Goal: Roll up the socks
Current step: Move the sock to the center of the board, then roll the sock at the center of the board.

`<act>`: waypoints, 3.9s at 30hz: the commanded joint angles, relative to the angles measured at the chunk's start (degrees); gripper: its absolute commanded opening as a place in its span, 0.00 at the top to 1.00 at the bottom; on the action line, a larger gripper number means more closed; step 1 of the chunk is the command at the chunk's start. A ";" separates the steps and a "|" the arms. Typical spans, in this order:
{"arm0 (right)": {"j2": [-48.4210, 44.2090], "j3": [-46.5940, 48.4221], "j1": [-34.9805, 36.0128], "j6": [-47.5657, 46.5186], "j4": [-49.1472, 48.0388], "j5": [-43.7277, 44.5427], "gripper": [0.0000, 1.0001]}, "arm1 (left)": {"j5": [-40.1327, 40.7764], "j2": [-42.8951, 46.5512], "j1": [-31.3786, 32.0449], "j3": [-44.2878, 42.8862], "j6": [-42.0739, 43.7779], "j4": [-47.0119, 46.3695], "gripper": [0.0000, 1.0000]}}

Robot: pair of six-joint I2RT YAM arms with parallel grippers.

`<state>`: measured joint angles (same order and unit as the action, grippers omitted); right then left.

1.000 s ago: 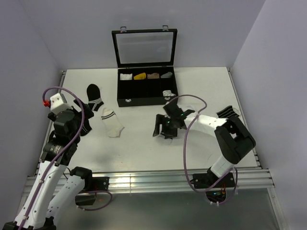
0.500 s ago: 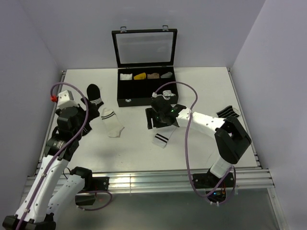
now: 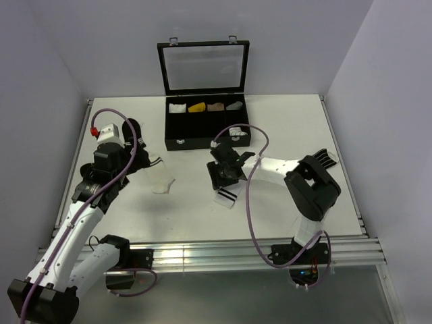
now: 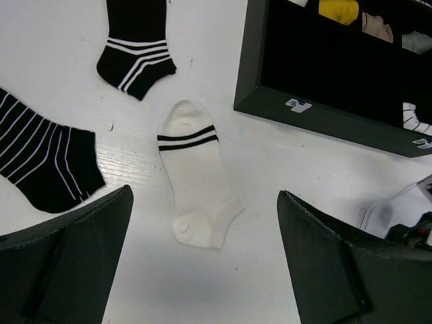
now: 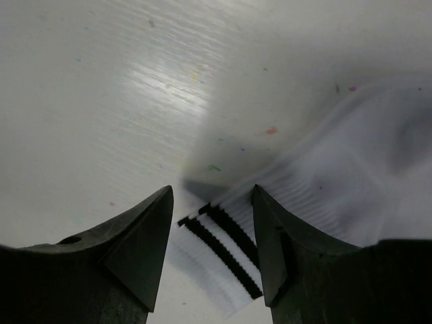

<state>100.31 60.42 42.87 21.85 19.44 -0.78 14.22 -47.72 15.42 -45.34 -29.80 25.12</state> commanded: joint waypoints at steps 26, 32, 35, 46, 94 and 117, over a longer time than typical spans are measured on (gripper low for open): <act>-8.91 -2.15 18.90 -13.76 0.59 15.96 0.47 | -5.43 -3.87 -2.15 -1.77 -1.22 0.10 0.07; -5.83 -1.89 20.50 -13.50 0.95 18.96 0.47 | -5.43 -4.31 -2.24 -1.77 -1.22 0.19 0.07; -4.52 -1.27 20.85 -14.20 1.21 20.11 0.47 | -5.43 -4.39 -2.41 -1.86 -1.14 0.19 0.07; -0.91 0.75 22.43 -15.78 0.86 19.41 0.53 | -6.22 -4.66 -3.29 -1.86 -1.05 0.10 0.07; -0.30 -7.59 -0.49 -1.64 -19.25 -33.48 1.00 | -14.66 -16.69 11.20 7.90 -26.87 -15.54 0.11; 6.82 -14.10 -9.56 5.31 -32.98 -46.07 1.00 | -15.98 -34.98 21.40 8.52 -39.89 -28.29 0.24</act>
<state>105.86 47.18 34.35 26.59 -10.96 -46.15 -1.50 -82.35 36.12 -35.83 -67.37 0.16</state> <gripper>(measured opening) 0.023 0.764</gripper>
